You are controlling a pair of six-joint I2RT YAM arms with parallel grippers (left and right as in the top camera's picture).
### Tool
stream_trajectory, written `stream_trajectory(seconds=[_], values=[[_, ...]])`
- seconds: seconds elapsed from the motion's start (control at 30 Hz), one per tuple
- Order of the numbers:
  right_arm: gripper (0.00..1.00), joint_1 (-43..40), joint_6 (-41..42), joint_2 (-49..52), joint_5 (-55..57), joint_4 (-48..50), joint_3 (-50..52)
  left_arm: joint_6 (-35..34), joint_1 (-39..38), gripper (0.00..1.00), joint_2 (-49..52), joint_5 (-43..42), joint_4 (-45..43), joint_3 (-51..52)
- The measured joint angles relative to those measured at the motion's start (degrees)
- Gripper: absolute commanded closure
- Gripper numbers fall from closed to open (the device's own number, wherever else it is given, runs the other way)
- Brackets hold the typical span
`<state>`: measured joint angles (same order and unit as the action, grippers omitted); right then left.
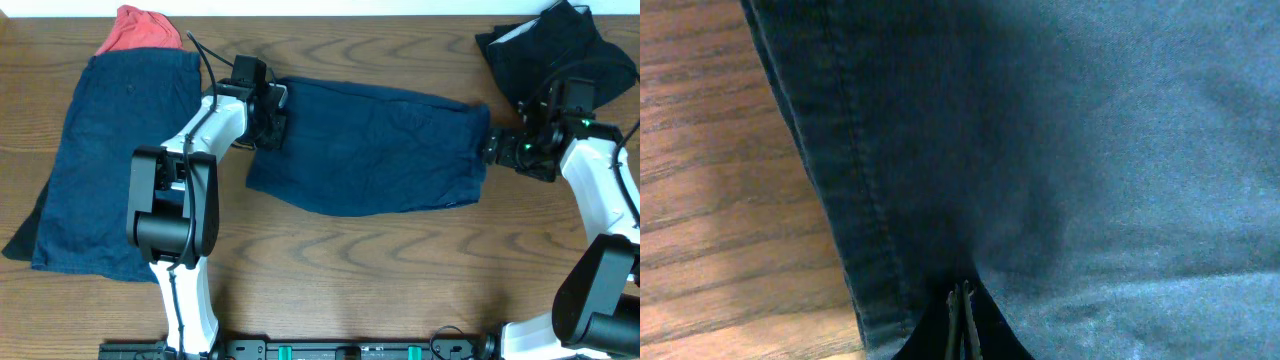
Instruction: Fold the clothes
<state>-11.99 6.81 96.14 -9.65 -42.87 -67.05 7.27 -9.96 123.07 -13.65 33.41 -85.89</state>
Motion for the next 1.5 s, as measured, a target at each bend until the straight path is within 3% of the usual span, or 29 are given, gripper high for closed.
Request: stream_trajectory(seconds=[0.57,0.93,1.0,1.07,1.2,1.33,1.5], values=[[0.3,-0.55,8.07,0.44,-5.68,27.82,18.67,-1.46,0.0,0.94,0.5,-0.13,0.02,-0.68],[0.34,-0.59,13.25,7.15,-11.87,40.06,18.43,-1.46,0.0,0.94,0.5,-0.13,0.02,-0.68],[0.39,-0.61,13.84,8.35,-13.22,41.77,17.9,-1.46,0.0,0.94,0.5,-0.13,0.02,-0.7],[0.53,-0.66,14.69,9.62,-14.64,43.06,17.33,-1.46,0.0,0.94,0.5,-0.13,0.02,-0.7],[0.99,-0.87,17.0,11.37,-16.2,43.34,17.05,-1.46,0.0,0.94,0.52,-0.13,0.04,-0.72],[0.99,-1.09,19.17,12.02,-17.03,40.24,15.76,-1.49,0.0,0.94,0.52,-0.13,0.04,-0.72],[0.99,-2.21,17.66,13.31,-19.12,28.46,10.05,-1.68,0.0,0.94,0.52,-0.13,0.15,-0.74]])
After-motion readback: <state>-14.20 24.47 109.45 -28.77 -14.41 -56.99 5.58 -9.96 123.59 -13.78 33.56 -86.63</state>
